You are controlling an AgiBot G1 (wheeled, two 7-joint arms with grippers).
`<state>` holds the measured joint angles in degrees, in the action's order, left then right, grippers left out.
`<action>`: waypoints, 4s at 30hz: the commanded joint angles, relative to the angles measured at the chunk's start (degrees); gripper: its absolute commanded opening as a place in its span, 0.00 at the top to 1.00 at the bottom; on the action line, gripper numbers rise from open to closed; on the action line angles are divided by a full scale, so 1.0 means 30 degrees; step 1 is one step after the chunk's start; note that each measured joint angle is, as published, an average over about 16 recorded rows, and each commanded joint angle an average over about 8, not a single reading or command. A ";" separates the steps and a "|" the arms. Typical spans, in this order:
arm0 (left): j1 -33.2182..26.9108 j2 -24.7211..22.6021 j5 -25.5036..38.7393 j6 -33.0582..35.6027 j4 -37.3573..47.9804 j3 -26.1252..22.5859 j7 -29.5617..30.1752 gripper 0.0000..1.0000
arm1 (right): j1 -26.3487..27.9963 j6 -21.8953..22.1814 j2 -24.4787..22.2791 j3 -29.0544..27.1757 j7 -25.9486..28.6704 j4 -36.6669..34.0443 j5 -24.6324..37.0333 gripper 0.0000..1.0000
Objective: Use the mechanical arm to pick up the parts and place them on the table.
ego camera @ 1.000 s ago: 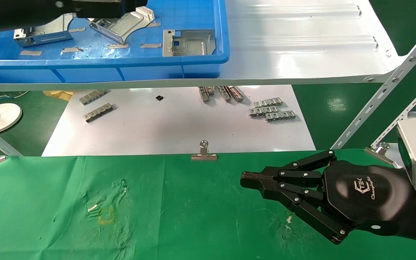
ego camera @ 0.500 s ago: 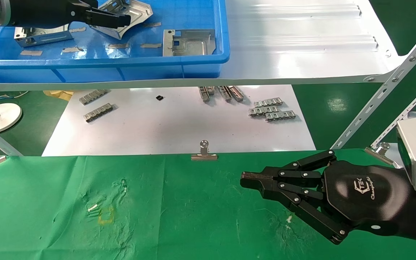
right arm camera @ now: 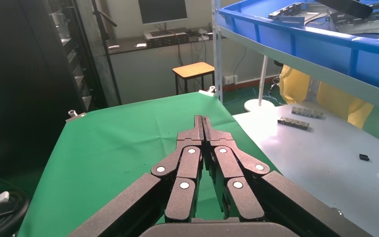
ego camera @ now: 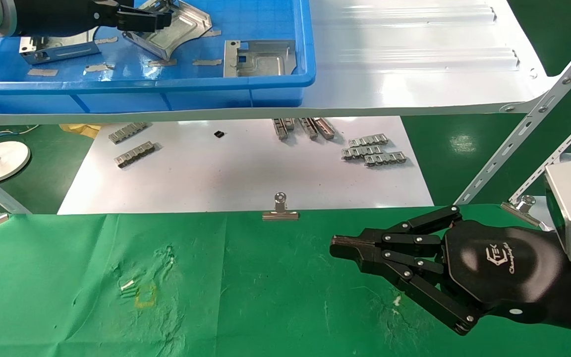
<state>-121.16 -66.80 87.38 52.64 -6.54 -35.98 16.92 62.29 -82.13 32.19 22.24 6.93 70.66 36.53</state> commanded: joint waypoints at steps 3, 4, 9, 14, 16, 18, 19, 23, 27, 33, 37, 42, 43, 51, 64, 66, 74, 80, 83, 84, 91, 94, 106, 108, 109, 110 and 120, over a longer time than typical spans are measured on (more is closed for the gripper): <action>-0.0140 -0.0207 0.0085 -0.0230 0.0553 -0.0050 -0.0296 1.00 | 0.0000 0.0000 0.0000 0.0000 0.0000 0.0000 0.0000 1.00; -0.0159 -0.0242 0.0081 -0.0273 0.0654 -0.0045 -0.0364 1.00 | 0.0000 0.0000 0.0000 0.0000 0.0000 0.0000 0.0000 1.00; -0.0246 -0.0390 0.0055 -0.0482 0.1093 -0.0021 -0.0602 1.00 | 0.0000 0.0000 0.0000 0.0000 0.0000 0.0000 0.0000 1.00; -0.0307 -0.0545 0.0049 -0.0744 0.1454 -0.0012 -0.0703 1.00 | 0.0000 0.0000 0.0000 0.0000 0.0000 0.0000 0.0000 0.69; -0.0326 -0.0604 0.0047 -0.0842 0.1569 -0.0009 -0.0726 1.00 | 0.0000 0.0000 0.0000 0.0000 0.0000 0.0000 0.0000 0.44; -0.0343 -0.0645 0.0032 -0.0917 0.1657 0.0002 -0.0749 1.00 | 0.0000 0.0000 0.0000 0.0000 0.0000 0.0000 0.0000 0.19; -0.0351 -0.0659 0.0018 -0.0950 0.1695 0.0012 -0.0761 1.00 | 0.0000 0.0000 0.0000 0.0000 0.0000 0.0000 0.0000 0.10; -0.0370 -0.0666 -0.0103 -0.0995 0.1801 0.0098 -0.0809 1.00 | 0.0000 0.0000 0.0000 0.0000 0.0000 0.0000 0.0000 0.00; -0.0421 -0.0545 -0.0333 -0.0703 0.1864 0.0257 -0.0829 1.00 | 0.0000 0.0000 0.0000 0.0001 0.0000 0.0000 0.0000 0.00; -0.0566 -0.0027 -0.0946 0.0268 0.1792 0.0680 -0.1000 1.00 | 0.0000 0.0000 0.0000 0.0001 0.0000 0.0000 0.0000 0.00; -0.0550 0.0475 -0.1464 0.1267 0.1639 0.1033 -0.1386 1.00 | 0.0000 0.0000 0.0000 0.0001 0.0000 0.0000 -0.0001 0.00; -0.0470 0.1231 -0.2129 0.2970 0.1333 0.1478 -0.2199 1.00 | 0.0000 0.0000 0.0000 0.0001 0.0000 0.0000 -0.0001 0.00; -0.0457 0.1401 -0.2274 0.3365 0.1248 0.1574 -0.2407 1.00 | 0.0000 0.0000 0.0000 0.0001 0.0000 0.0000 -0.0001 0.00; -0.0221 0.2994 -0.3667 0.7315 0.0445 0.2466 -0.4296 1.00 | 0.0000 0.0000 0.0000 0.0001 -0.0001 0.0000 -0.0001 0.00; 0.2924 0.5580 -0.7615 1.3201 -0.3880 0.3366 -0.7374 1.00 | 0.0000 0.0000 0.0000 0.0001 -0.0001 0.0000 -0.0001 0.00; 0.4158 0.6279 -0.9033 1.3228 -0.5800 0.3174 -0.7463 1.00 | 0.0000 0.0000 0.0000 0.0001 -0.0001 0.0000 -0.0001 0.00; 0.9181 0.9524 -1.3760 1.2967 -1.1653 0.1962 -0.9418 1.00 | 0.0000 0.0001 -0.0001 0.0002 -0.0001 0.0000 -0.0001 0.00; 1.1920 1.0196 -1.3279 1.2675 -1.2486 0.0496 -1.4493 1.00 | 0.0000 0.0001 -0.0001 0.0002 -0.0001 0.0000 -0.0001 0.00; 1.2737 0.9771 -1.2506 1.2394 -1.1291 -0.0024 -1.7590 1.00 | 0.0000 0.0001 -0.0001 0.0002 -0.0001 0.0000 -0.0001 0.00; 1.2861 0.9533 -1.2230 1.2290 -1.0676 -0.0159 -1.8511 1.00 | 0.0000 0.0001 -0.0001 0.0002 -0.0001 0.0000 -0.0001 0.00; 1.2278 0.8123 -0.9894 1.1175 -0.5865 -0.1156 -2.2373 1.00 | 0.0001 0.0001 -0.0001 0.0002 -0.0001 0.0000 -0.0001 0.00; 1.1789 0.7917 -0.8825 1.0627 -0.4436 -0.1639 -2.3301 1.00 | 0.0001 0.0001 -0.0001 0.0002 -0.0001 0.0000 -0.0001 0.00; 1.0059 0.7626 -0.7127 1.1952 -0.1534 -0.2645 -2.4317 0.19 | 0.0001 0.0001 -0.0001 0.0002 -0.0001 0.0000 -0.0001 0.00; 0.9873 0.7595 -0.7032 1.2295 -0.1287 -0.2758 -2.4323 0.04 | 0.0001 0.0001 -0.0001 0.0002 -0.0001 0.0000 -0.0001 0.00; 0.9798 0.7582 -0.7003 1.2423 -0.1184 -0.2808 -2.4305 0.01 | 0.0001 0.0001 -0.0001 0.0002 -0.0001 0.0000 -0.0002 0.00; 0.9735 0.7558 -0.6975 1.2503 -0.1084 -0.2859 -2.4287 0.00 | 0.0001 0.0001 -0.0001 0.0002 -0.0001 0.0000 -0.0002 0.00; 0.9547 0.7029 -0.7079 1.2420 -0.0138 -0.3005 -2.4703 0.00 | 0.0001 0.0001 -0.0001 0.0002 -0.0001 0.0000 -0.0002 0.00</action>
<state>-92.48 -45.32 65.80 90.28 -7.32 -44.87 -56.42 62.29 -82.13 32.19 22.25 6.93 70.66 36.53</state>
